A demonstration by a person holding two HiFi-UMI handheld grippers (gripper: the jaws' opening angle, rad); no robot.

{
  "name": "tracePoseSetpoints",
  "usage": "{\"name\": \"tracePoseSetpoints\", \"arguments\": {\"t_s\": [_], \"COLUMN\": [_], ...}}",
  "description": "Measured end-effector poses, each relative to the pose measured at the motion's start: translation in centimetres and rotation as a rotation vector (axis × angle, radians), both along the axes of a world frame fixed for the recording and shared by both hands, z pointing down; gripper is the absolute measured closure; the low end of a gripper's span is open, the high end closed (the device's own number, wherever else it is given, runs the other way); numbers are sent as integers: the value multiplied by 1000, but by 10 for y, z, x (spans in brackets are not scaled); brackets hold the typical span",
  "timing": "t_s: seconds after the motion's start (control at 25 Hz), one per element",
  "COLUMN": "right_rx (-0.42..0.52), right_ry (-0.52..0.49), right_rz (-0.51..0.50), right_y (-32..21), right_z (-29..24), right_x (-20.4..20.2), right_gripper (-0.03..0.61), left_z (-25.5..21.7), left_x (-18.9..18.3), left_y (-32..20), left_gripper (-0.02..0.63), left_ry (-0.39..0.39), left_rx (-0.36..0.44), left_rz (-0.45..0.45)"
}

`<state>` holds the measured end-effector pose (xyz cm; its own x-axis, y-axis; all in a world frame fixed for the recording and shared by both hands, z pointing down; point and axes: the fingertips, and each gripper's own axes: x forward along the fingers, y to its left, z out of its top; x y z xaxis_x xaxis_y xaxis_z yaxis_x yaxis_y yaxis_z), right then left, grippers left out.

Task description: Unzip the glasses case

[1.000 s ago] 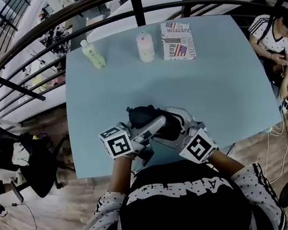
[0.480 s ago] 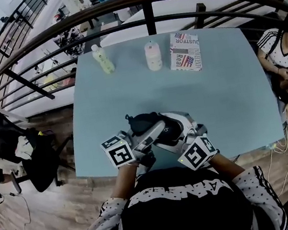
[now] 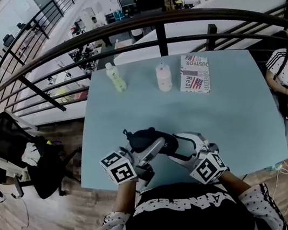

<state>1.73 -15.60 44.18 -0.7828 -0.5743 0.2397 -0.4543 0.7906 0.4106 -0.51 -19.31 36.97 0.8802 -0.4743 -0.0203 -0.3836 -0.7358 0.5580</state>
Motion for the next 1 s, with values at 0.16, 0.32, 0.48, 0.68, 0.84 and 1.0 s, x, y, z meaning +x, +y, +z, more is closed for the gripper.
{"name": "tracePoseSetpoints", "arguments": {"t_s": [0.16,0.32,0.48,0.68,0.84,1.0], "right_rx": [-36,-53,-65,-20,-67,-37], "right_ry": [-11,35,76,126,102,164], "right_rz": [-15,-45,-43,-41,-33,-38], "right_y": [-3,-6,-9,-17,-15,-15], "right_z": [2,13,25,32,37,41], "right_x": [-6,-2,-1,3,9,10], "right_gripper": [293,333,417,526,574,574], "left_z": [-2,0,4,8,17,22], "left_x": [-4,-7,-10,-5,-4,-1], "left_y": [-1,-5,-5,-13,-11,-10], "left_gripper": [614,614,614,614,614,614], "left_ry": [-27,-33,-37,-61,-32,-55], "left_rx": [27,33,23,22,-4,-7], "left_rz": [2,-6,-1,4,-1,14]}}
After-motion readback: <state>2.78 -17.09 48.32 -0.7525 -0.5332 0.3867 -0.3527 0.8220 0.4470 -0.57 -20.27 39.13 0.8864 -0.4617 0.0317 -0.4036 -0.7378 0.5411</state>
